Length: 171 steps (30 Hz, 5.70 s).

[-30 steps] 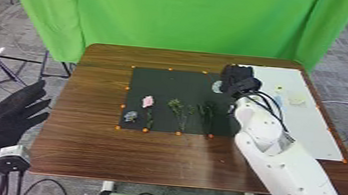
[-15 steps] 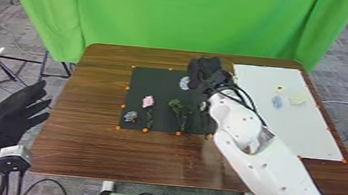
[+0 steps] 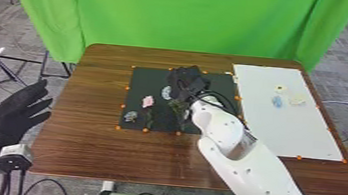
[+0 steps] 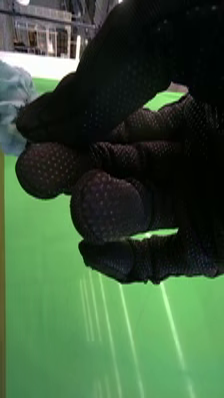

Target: Arrange flowers

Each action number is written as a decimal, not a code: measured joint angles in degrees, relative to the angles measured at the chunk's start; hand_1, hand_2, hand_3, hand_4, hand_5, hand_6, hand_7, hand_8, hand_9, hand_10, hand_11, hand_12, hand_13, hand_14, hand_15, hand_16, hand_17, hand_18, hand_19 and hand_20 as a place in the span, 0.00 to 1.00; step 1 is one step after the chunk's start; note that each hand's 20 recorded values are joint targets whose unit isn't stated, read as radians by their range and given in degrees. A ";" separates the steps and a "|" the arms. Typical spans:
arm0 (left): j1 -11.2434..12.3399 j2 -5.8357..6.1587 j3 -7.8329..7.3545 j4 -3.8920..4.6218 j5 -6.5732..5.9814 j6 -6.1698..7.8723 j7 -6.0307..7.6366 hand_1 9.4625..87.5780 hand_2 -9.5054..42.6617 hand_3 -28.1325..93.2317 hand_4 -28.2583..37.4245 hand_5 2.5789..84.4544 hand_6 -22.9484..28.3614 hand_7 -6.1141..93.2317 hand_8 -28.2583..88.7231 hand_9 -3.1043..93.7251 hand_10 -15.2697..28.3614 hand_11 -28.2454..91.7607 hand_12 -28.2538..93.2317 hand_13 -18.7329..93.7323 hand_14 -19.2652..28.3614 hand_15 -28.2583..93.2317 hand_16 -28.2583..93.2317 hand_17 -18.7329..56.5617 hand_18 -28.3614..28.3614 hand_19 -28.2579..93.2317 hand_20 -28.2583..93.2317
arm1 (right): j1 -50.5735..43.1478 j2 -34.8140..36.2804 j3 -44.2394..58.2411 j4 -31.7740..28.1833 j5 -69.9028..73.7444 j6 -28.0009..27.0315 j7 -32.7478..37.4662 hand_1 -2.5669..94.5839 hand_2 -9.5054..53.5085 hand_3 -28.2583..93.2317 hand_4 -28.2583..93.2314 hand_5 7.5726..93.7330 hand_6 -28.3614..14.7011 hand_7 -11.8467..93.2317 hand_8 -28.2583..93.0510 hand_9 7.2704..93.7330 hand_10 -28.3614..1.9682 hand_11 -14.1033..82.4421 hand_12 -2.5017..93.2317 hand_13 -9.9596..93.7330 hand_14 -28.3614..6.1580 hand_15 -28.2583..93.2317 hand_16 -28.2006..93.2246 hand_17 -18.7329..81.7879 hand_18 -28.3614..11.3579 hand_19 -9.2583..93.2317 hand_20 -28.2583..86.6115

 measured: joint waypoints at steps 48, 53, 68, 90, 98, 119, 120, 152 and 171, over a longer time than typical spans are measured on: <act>0.26 0.24 -0.30 0.22 0.01 -0.07 -0.35 0.18 0.17 0.81 0.00 0.24 0.46 0.24 0.17 0.22 0.56 0.31 0.41 0.28 0.64 0.35 0.30 0.08 0.83 0.53 0.30 | -2.59 5.78 11.71 -2.96 1.58 -0.47 11.28 0.36 0.00 0.96 0.02 0.39 0.56 0.44 0.11 0.43 0.46 0.47 0.29 0.54 0.54 0.74 0.40 0.30 0.19 0.78 0.67; 0.33 0.18 -0.39 0.22 0.01 -0.08 -0.33 0.18 0.17 0.81 0.01 0.24 0.46 0.24 0.17 0.22 0.56 0.31 0.41 0.28 0.64 0.36 0.30 0.08 0.83 0.53 0.30 | -4.65 11.63 17.52 -2.87 2.75 -4.31 15.69 0.35 0.00 0.95 0.01 0.33 0.52 0.40 0.12 0.38 0.41 0.41 0.27 0.51 0.52 0.68 0.37 0.28 0.19 0.76 0.66; 0.33 0.17 -0.49 0.26 0.01 -0.12 -0.28 0.18 0.17 0.81 0.01 0.24 0.46 0.24 0.17 0.22 0.55 0.31 0.41 0.28 0.64 0.36 0.30 0.08 0.83 0.53 0.30 | -11.49 17.28 23.41 1.37 5.08 -9.04 18.47 0.35 0.00 0.95 0.01 0.36 0.54 0.41 0.12 0.44 0.47 0.44 0.28 0.57 0.57 0.68 0.38 0.30 0.20 0.78 0.65; 0.75 -0.30 -0.64 0.05 0.01 -0.05 0.02 0.18 0.17 0.81 0.01 0.24 0.46 0.24 0.17 0.22 0.56 0.31 0.41 0.28 0.64 0.36 0.30 0.08 0.83 0.53 0.30 | -12.78 16.87 21.35 5.02 1.52 9.25 10.59 0.56 0.00 0.92 0.00 0.70 0.73 0.62 0.24 0.88 0.74 0.40 0.59 0.85 0.79 0.70 0.55 0.47 0.25 0.85 0.67; 0.57 -0.35 -0.49 0.01 0.01 -0.05 -0.12 0.18 0.17 0.81 0.01 0.24 0.46 0.24 0.17 0.22 0.56 0.31 0.41 0.28 0.64 0.36 0.30 0.08 0.83 0.53 0.30 | -12.32 15.00 19.10 -3.35 3.94 10.46 5.27 0.56 0.00 0.92 0.00 0.69 0.73 0.62 0.25 0.88 0.74 0.40 0.60 0.84 0.78 0.70 0.56 0.46 0.25 0.84 0.67; 0.08 -0.26 0.01 0.08 0.00 -0.06 -0.38 0.18 0.17 0.81 0.01 0.24 0.46 0.24 0.17 0.22 0.56 0.31 0.41 0.28 0.64 0.36 0.30 0.08 0.83 0.53 0.30 | -5.23 5.52 4.72 0.49 3.25 7.39 -2.06 0.55 0.00 0.92 0.00 0.68 0.74 0.62 0.25 0.87 0.74 0.40 0.59 0.83 0.76 0.72 0.55 0.46 0.25 0.84 0.68; 0.04 -0.25 0.05 0.08 0.00 -0.07 -0.40 0.18 0.17 0.81 0.01 0.24 0.46 0.24 0.17 0.22 0.56 0.31 0.41 0.28 0.64 0.36 0.30 0.08 0.83 0.53 0.30 | -5.03 5.18 4.39 0.86 3.01 7.37 -2.16 0.55 0.00 0.92 0.00 0.68 0.74 0.63 0.25 0.87 0.74 0.40 0.59 0.83 0.76 0.72 0.55 0.46 0.25 0.84 0.68; -0.27 -0.15 0.20 0.18 -0.02 -0.11 -0.76 0.18 0.18 0.81 0.01 0.24 0.46 0.24 0.17 0.22 0.56 0.31 0.41 0.28 0.64 0.36 0.30 0.08 0.83 0.53 0.30 | -4.02 3.02 3.69 3.80 -1.73 5.34 -1.99 0.48 0.00 0.90 0.00 0.62 0.70 0.60 0.24 0.80 0.74 0.37 0.56 0.77 0.70 0.74 0.52 0.41 0.25 0.81 0.68; -0.33 0.39 0.19 0.39 -0.04 -0.24 -0.94 0.18 0.18 0.81 0.01 0.24 0.46 0.24 0.17 0.22 0.56 0.31 0.41 0.28 0.64 0.36 0.30 0.08 0.83 0.53 0.30 | -4.90 3.08 4.63 2.52 -1.68 3.68 -2.09 0.42 0.00 0.87 0.00 0.60 0.69 0.58 0.25 0.73 0.67 0.51 0.44 0.74 0.68 0.77 0.47 0.39 0.24 0.80 0.69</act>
